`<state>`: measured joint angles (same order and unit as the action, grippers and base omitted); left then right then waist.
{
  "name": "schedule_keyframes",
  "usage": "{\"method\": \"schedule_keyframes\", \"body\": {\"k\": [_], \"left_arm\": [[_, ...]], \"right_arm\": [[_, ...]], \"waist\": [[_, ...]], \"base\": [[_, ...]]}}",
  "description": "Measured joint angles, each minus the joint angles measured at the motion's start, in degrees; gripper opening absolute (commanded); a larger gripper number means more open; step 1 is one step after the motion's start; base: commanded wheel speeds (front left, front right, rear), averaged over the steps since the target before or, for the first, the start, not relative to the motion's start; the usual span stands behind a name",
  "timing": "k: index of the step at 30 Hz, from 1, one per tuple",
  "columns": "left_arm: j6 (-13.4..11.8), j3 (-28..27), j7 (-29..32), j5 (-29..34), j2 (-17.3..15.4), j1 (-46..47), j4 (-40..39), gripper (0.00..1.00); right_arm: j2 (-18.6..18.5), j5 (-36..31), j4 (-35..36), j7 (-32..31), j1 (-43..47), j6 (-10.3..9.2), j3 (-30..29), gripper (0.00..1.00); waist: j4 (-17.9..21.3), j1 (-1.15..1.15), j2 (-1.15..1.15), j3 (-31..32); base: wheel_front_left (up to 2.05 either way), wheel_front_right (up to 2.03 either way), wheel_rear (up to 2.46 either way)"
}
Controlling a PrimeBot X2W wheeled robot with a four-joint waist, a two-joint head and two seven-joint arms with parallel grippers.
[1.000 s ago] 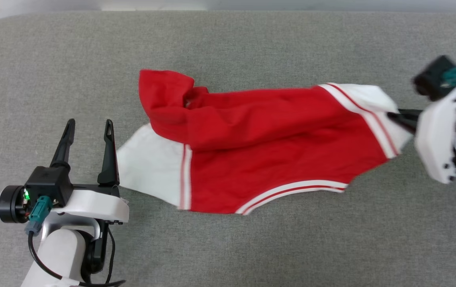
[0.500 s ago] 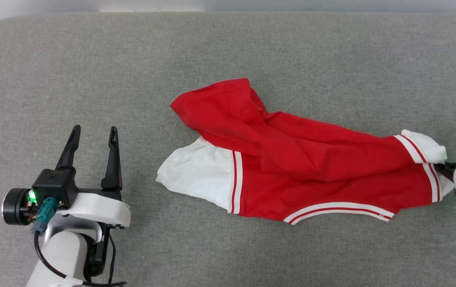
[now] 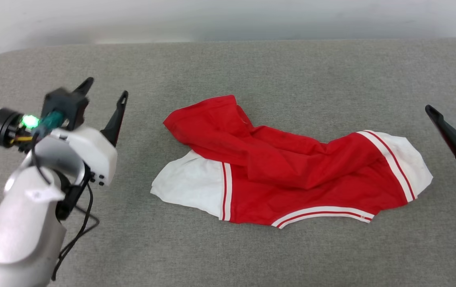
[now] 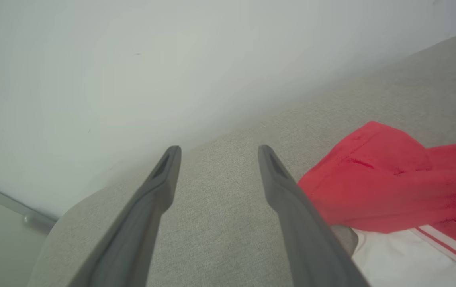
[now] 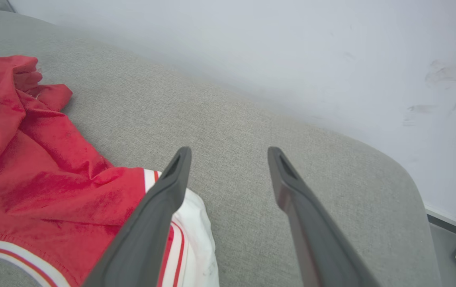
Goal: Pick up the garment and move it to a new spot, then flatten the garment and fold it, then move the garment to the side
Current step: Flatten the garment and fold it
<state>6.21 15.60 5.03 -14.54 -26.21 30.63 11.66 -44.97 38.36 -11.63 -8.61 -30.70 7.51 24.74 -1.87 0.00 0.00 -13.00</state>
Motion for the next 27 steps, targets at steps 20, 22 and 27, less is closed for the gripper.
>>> {"method": "schedule_keyframes", "body": {"k": [20, 22, 27], "left_arm": [[1.19, 30.04, 44.01, -30.03, -14.48, 16.07, -5.93, 1.00], [1.19, 32.00, 45.54, -31.73, -14.78, 16.93, -4.97, 1.00], [1.19, 37.54, 48.52, -34.54, -15.41, 17.45, -2.07, 1.00]], "right_arm": [[9.12, -10.28, 16.40, -11.33, 12.01, 0.00, -13.08, 1.00], [9.59, -10.76, 16.85, -11.06, 12.02, 0.00, -13.35, 1.00], [11.02, -11.74, 17.49, -10.14, 11.97, 0.00, -13.47, 1.00]], "waist": [[3.52, 0.00, 0.00, -3.73], [3.88, 0.00, 0.00, -4.37], [4.94, 0.00, 0.00, -5.69]], "base": [[0.00, 0.00, 0.00], [0.00, 0.00, 0.00], [0.00, 0.00, 0.00]]}}
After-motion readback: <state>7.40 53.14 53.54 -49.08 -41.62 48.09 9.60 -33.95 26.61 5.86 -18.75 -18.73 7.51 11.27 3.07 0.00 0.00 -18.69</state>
